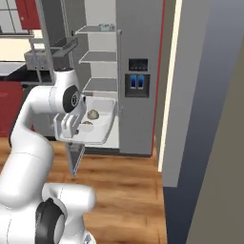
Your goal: Place two dumplings into each of the tupperware containers and then place the containers in the fridge.
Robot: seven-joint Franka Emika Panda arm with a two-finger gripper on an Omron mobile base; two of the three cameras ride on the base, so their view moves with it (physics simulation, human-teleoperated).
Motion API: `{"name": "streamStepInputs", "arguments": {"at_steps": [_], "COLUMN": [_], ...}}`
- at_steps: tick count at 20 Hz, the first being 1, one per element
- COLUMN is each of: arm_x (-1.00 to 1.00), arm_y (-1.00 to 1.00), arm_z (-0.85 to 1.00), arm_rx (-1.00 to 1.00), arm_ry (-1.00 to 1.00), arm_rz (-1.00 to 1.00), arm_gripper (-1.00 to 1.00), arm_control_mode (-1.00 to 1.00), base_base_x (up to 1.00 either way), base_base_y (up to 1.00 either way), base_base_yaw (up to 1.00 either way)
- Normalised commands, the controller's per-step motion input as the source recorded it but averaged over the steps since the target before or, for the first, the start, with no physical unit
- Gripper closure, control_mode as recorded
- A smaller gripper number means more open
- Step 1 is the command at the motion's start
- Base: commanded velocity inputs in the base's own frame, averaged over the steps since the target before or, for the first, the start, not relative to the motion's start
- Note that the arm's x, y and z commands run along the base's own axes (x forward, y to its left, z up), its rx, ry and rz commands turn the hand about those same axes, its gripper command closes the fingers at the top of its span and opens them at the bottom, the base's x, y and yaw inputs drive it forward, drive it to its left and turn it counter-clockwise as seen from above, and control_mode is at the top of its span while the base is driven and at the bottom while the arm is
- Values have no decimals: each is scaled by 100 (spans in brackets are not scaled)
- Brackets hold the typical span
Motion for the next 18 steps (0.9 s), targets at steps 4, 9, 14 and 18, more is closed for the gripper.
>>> {"name": "streamStepInputs", "arguments": {"at_steps": [4, 9, 14, 18], "arm_x": [0, 0, 0, 0], "arm_y": [0, 0, 0, 0], "arm_z": [0, 0, 0, 0], "arm_rx": [0, 0, 0, 0], "arm_ry": [0, 0, 0, 0], "arm_rz": [0, 0, 0, 0], "arm_gripper": [100, 100, 100, 100], "arm_control_mode": [100, 100, 100, 100], "base_base_x": [91, 89, 66, 62], "base_base_y": [-4, -4, -16, -5], "base_base_yaw": [14, 13, 10, 1]}}
